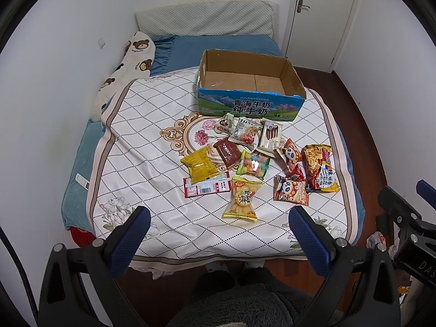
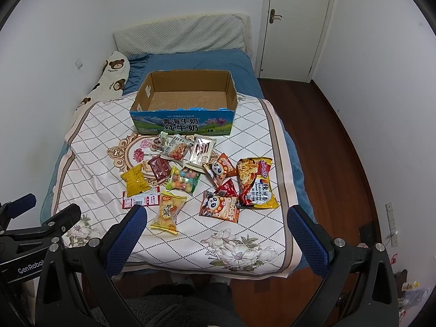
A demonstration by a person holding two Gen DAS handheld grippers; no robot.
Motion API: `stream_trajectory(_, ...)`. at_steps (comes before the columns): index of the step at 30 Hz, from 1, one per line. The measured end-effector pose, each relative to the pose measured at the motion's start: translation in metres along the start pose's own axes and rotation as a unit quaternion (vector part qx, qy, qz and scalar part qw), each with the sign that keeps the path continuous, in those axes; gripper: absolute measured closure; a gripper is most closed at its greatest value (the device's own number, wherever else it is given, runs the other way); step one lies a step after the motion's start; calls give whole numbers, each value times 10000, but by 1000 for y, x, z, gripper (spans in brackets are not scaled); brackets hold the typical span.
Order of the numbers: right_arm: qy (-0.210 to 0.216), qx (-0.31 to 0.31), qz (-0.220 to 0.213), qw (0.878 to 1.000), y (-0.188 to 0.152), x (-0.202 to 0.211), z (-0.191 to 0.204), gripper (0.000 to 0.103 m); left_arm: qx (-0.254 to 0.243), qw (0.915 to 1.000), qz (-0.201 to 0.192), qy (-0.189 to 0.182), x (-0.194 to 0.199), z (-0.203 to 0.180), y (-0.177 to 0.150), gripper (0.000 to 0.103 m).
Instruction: Organize snacks
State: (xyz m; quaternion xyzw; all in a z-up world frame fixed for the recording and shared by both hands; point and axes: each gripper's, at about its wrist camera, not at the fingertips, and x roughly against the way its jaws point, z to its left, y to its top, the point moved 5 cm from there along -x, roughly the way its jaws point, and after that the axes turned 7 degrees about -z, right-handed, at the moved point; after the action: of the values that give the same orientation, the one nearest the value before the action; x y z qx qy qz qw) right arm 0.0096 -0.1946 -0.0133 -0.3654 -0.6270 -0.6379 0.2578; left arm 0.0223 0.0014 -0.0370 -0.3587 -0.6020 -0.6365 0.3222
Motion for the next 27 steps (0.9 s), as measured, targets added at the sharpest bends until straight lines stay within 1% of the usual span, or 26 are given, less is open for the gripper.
stream_trajectory(5, 15, -45, 39, 10000, 0, -4, 1, 0, 5, 10000, 6, 11, -8, -3, 1, 0)
stream_trajectory(8, 18, -111, 109, 9999, -7, -22, -4, 0, 23, 9999, 12, 137, -28, 5, 8, 0)
stream_trajectory(9, 39, -135, 165, 9998, -8, -32, -4, 0, 19, 9997, 95, 205, -46, 8, 11, 0)
stream_trajectory(11, 58, -211, 316, 9993, -12, -56, -7, 0, 50, 9993, 292, 223, -69, 12, 8, 0)
stream_trajectory(13, 133, -301, 525, 9981, -17, -87, -9, 0, 91, 9977, 659, 135, -106, 13, 3, 0)
stream_trajectory(15, 141, -397, 745, 9963, -24, -119, -13, 0, 34, 9956, 932, 63, -137, 8, -3, 0)
stream_trajectory(16, 143, -462, 901, 9948, -27, -136, -14, 0, -39, 9935, 1139, 27, -160, 2, -8, 0)
stream_trajectory(17, 159, -538, 1026, 9931, -31, -154, -15, 0, -85, 9926, 1214, 5, -170, -1, -12, 0)
stream_trajectory(19, 244, -629, 1231, 9901, -39, -189, -17, 0, -270, 9881, 1508, -91, -208, -16, -22, 0)
stream_trajectory(20, 217, -631, 1320, 9890, -46, -206, -20, 0, -326, 9864, 1605, -113, -219, -19, -25, 1)
stream_trajectory(21, 185, -648, 1447, 9872, -51, -223, -24, 0, -419, 9832, 1773, -148, -239, -27, -30, 4)
stream_trajectory(23, 153, -719, 1635, 9838, -59, -248, -32, 0, -502, 9792, 1955, -184, -262, -35, -35, 5)
stream_trajectory(24, 128, -761, 1719, 9821, -62, -261, -38, 0, -536, 9771, 2050, -189, -274, -41, -38, 8)
stream_trajectory(25, 78, -813, 1748, 9812, -63, -267, -45, 0, -524, 9763, 2087, -223, -278, -44, -39, 12)
stream_trajectory(27, -86, -937, 1767, 9798, -63, -283, -64, 0, -461, 9757, 2113, -341, -287, -55, -36, 12)
